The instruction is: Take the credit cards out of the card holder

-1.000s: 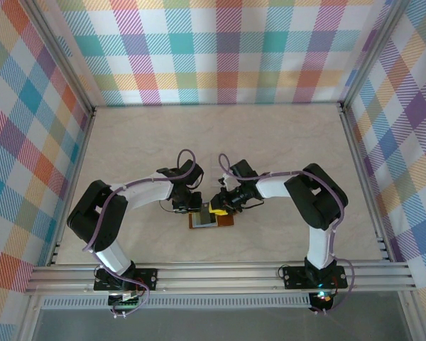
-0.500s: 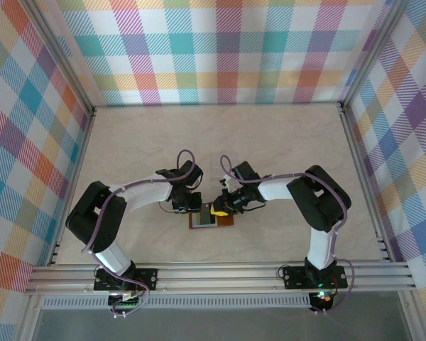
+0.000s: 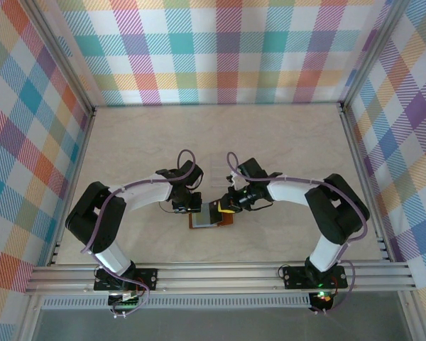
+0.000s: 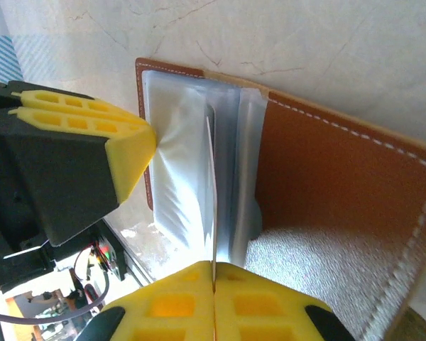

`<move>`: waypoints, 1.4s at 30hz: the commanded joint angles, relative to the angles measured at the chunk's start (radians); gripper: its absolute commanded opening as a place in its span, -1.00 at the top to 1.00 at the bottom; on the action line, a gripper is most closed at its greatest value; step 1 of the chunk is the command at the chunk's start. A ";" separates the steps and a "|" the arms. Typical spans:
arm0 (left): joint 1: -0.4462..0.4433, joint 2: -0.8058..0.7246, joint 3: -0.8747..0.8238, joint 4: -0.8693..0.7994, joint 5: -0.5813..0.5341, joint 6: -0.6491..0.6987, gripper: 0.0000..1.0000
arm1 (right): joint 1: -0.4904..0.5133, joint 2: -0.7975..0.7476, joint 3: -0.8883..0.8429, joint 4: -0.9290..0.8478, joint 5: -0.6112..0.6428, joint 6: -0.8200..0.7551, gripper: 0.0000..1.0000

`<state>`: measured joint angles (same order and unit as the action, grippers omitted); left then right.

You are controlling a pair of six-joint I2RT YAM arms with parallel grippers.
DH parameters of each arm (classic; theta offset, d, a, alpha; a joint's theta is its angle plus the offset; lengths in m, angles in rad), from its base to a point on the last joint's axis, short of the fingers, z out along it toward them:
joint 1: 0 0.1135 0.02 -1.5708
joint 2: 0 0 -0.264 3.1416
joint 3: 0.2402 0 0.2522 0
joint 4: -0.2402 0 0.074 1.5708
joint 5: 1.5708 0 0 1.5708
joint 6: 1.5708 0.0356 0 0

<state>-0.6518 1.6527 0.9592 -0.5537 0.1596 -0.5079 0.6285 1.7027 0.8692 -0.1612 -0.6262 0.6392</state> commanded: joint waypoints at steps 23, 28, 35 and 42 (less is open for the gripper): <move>0.084 -0.188 -0.088 -0.012 -0.022 0.003 0.59 | -0.006 -0.113 0.368 -0.586 0.322 -0.477 0.91; 0.093 -0.184 -0.119 0.021 0.006 0.003 0.61 | -0.006 -0.085 0.464 -0.664 0.414 -0.716 0.89; 0.093 -0.126 -0.148 0.061 -0.013 0.027 0.67 | -0.006 -0.027 0.577 -0.691 0.518 -1.181 1.00; 0.093 -0.102 -0.164 0.092 0.000 0.035 0.69 | -0.007 0.052 0.696 -0.702 0.576 -1.431 1.00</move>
<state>-0.5667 1.5375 0.8055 -0.4896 0.1417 -0.4961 0.6273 1.7271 1.5154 -0.8326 -0.0746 -0.6048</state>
